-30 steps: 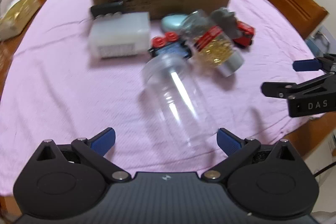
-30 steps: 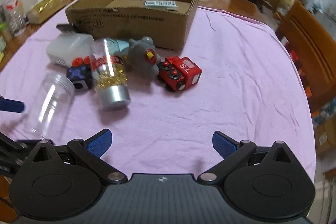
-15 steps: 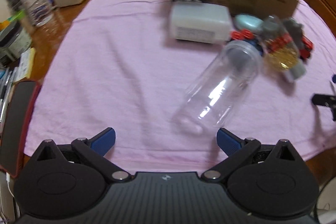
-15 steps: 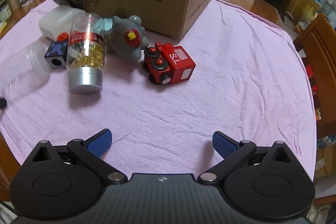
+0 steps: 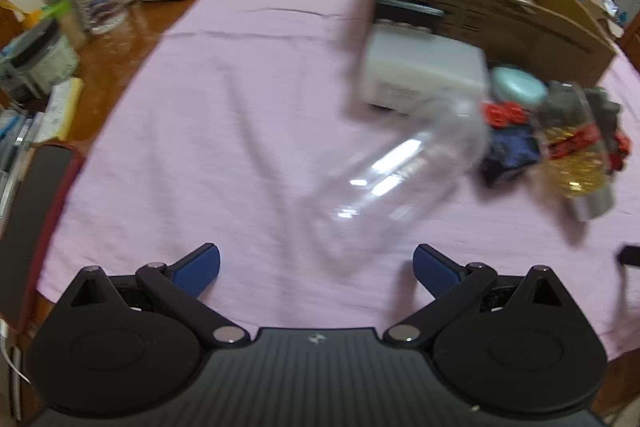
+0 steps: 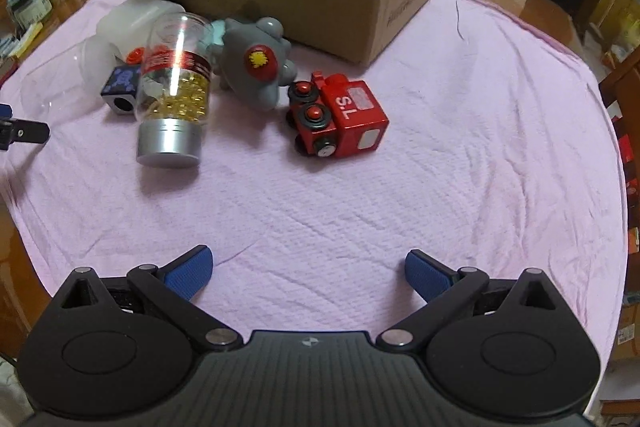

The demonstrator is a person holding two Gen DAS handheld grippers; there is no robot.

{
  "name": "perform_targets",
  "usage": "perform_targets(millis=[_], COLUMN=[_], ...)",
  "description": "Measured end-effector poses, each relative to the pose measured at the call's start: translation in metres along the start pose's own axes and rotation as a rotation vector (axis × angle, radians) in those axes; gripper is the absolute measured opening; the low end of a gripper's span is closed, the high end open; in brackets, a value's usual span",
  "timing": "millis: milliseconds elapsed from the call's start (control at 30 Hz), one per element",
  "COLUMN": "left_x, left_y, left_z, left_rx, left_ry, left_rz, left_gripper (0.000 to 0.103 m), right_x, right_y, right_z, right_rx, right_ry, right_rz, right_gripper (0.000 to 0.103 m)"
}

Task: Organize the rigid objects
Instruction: 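Grasp the clear plastic jar with the left tool while the right tool grasps the red SL toy train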

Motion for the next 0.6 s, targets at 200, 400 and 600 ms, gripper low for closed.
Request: perform_targets(millis=[200,400,600], left_x=[-0.001,-0.005,0.005], left_y=[-0.026,-0.031,-0.033], left_z=[-0.003,-0.007,-0.015], left_rx=[0.0,0.039,0.083], left_ry=[0.005,0.018,0.001], left_rz=[0.04,0.054,0.081], left_gripper=[0.102,0.102,0.102], right_x=[0.002,-0.011,-0.017], right_y=[-0.015,-0.022,-0.022], right_z=[-0.024,-0.054,-0.063], right_rx=[0.107,0.185,0.179], right_ry=[-0.088,-0.149,-0.147], right_rz=[0.001,-0.057,-0.074], right_gripper=[0.09,0.075,0.056])
Point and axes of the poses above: each gripper's, at about its wrist camera, not at the fingertips, and x roughly against the way its jaws point, y to its left, z to its underside, the point moved 2 cm from there along -x, roughly the way its jaws point, and after that the axes turned 5 degrees about z, right-handed, at the moved point
